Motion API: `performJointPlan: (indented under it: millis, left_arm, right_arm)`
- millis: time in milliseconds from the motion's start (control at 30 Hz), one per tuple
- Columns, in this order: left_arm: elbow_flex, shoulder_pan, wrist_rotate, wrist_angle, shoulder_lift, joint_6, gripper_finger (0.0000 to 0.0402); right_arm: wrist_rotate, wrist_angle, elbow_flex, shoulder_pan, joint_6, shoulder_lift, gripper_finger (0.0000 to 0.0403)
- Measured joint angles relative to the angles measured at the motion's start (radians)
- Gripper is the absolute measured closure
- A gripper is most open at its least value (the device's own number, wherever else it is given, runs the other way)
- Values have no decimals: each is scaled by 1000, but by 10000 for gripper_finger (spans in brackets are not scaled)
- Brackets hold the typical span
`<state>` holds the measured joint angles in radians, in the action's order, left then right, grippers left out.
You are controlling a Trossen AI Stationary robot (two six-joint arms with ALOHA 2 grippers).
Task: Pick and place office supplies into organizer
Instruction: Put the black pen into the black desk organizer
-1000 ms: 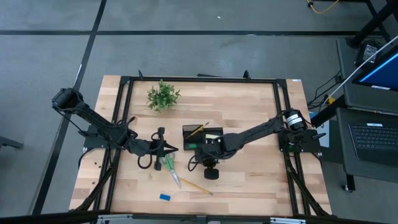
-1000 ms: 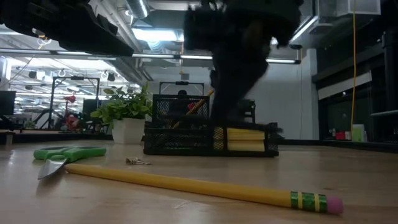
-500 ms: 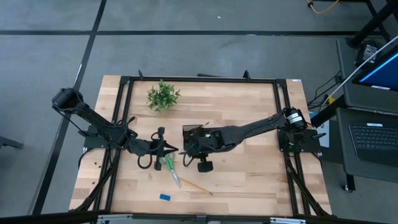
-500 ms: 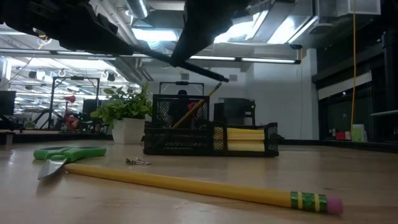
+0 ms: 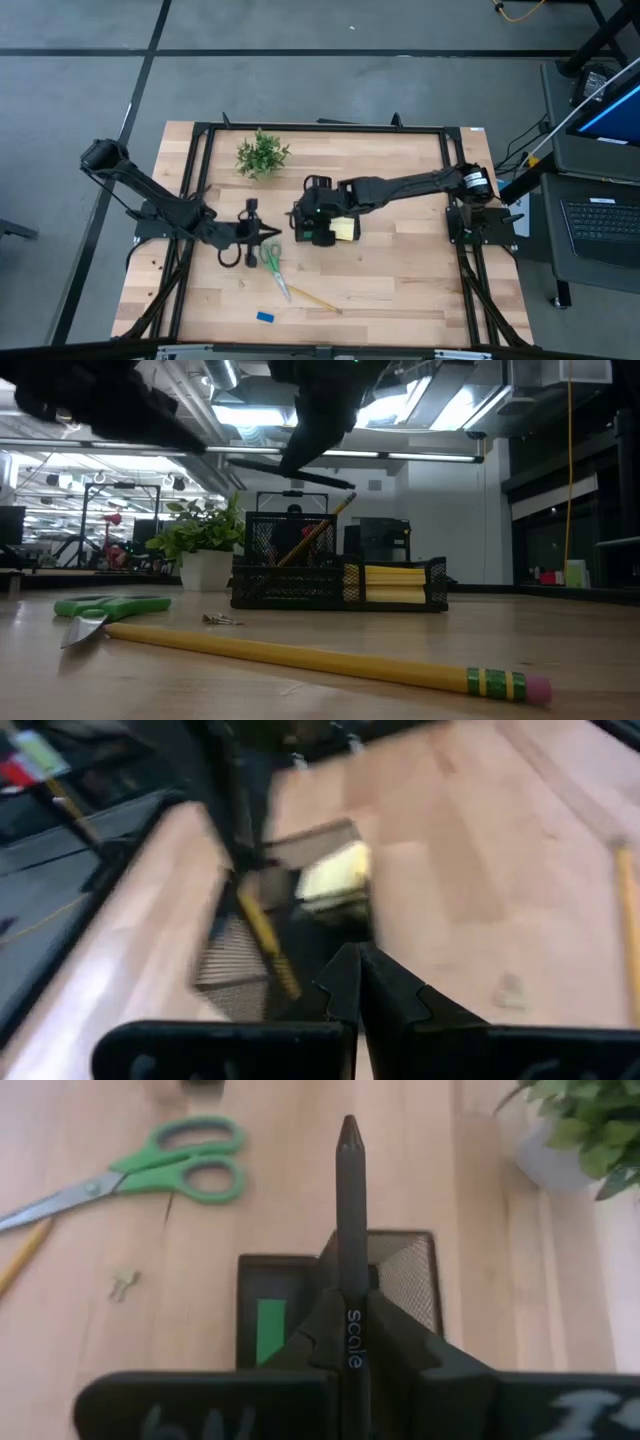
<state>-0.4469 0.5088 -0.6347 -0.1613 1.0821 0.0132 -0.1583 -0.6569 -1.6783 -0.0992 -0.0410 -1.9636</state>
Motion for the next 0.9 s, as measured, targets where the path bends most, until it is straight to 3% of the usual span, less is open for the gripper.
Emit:
performJointPlan:
  millis: [367,533,767,900]
  left_arm:
    - [0,45,-8,155,-213,0,399]
    - [0,79,-34,258,-253,-68,399]
    - [0,129,-82,298,-256,-105,400]
    - [0,139,-82,294,-256,-108,399]
  right_arm:
    - [-3,78,1,47,-36,-1,377]
    - [-91,218,76,49,-20,5,377]
    - [-111,577,312,50,-10,71,377]
    - [-111,873,465,50,7,134,376]
